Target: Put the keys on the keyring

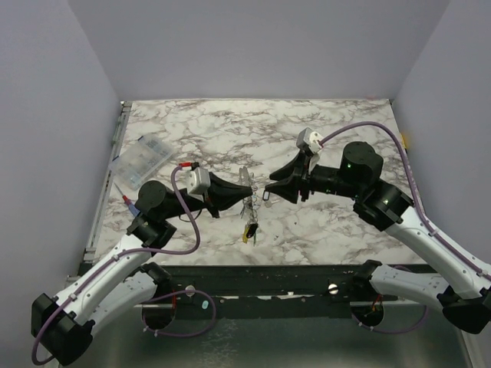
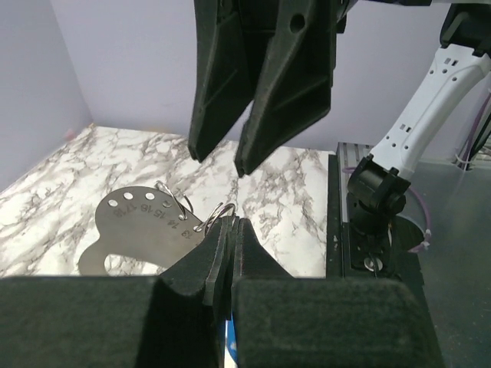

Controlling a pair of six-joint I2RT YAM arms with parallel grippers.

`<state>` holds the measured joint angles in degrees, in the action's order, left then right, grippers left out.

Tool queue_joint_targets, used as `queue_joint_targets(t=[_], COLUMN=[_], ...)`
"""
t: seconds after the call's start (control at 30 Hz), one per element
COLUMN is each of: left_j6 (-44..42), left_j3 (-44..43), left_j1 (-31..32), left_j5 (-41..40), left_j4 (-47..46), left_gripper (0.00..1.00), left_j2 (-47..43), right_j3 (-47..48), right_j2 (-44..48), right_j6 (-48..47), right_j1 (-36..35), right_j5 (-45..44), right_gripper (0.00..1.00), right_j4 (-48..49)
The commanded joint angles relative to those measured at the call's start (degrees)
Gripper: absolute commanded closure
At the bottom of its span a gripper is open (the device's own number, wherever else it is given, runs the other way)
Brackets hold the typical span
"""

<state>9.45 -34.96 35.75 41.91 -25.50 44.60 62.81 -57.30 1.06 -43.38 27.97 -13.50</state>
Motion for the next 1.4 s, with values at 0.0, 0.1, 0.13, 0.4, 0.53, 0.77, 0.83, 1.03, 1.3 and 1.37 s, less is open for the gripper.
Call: queue_joint_targets(t=[0.0,0.1,0.13,0.4,0.53,0.77,0.83,1.03,1.3,1.37], left_j6=[3.2,7.0,8.8,19.5,20.3,21.4,21.4,21.7,21.8,21.9], left_j3=[-0.8,-0.3,-0.1,2.0,2.5,2.7,2.9,3.1,3.3,3.3], left_j1=[0.1,0.1,0.1,0.1,0.1,0.2,0.1,0.1,0.1,0.2], left_j5=[-1.6,-2.3,-2.7,-6.4,-6.5,-6.3,-6.5,-6.9,-8.1,-8.6], left_j4=[-7.2,-11.4,-13.0,-22.9,-23.1,-24.2,-24.3,-24.7,-25.3,-25.5], left_gripper=[1.00,1.00,1.00,1.00,1.00,1.00,1.00,1.00,1.00,1.00], left_j2=[0.8,1.1,1.2,0.4,0.2,0.3,0.3,0.5,1.2,1.3], right_j3=[-2.2,-4.9,-5.5,-5.5,-4.4,-3.3,-3.0,-0.5,0.6,0.7], right_j2=[1.1,1.2,1.1,-0.4,-0.8,-1.5,-1.9,-4.5,-5.9,-6.3], right_j6=[-0.4,-2.4,-2.5,-2.2,-3.0,-3.5,-3.3,-3.9,-3.5,-3.4], right_j1=[0.1,0.2,0.2,0.2,0.1,0.2,0.3,0.2,0.2,0.2], right_j5=[8.6,13.4,15.3,22.2,21.5,17.8,18.7,20.7,22.2,22.3], right_gripper=[0.55,0.51,0.50,0.37,0.36,0.43,0.47,0.56,0.67,0.69], right_j4=[0.9,2.4,3.1,9.0,9.6,12.1,12.9,13.0,13.0,13.0])
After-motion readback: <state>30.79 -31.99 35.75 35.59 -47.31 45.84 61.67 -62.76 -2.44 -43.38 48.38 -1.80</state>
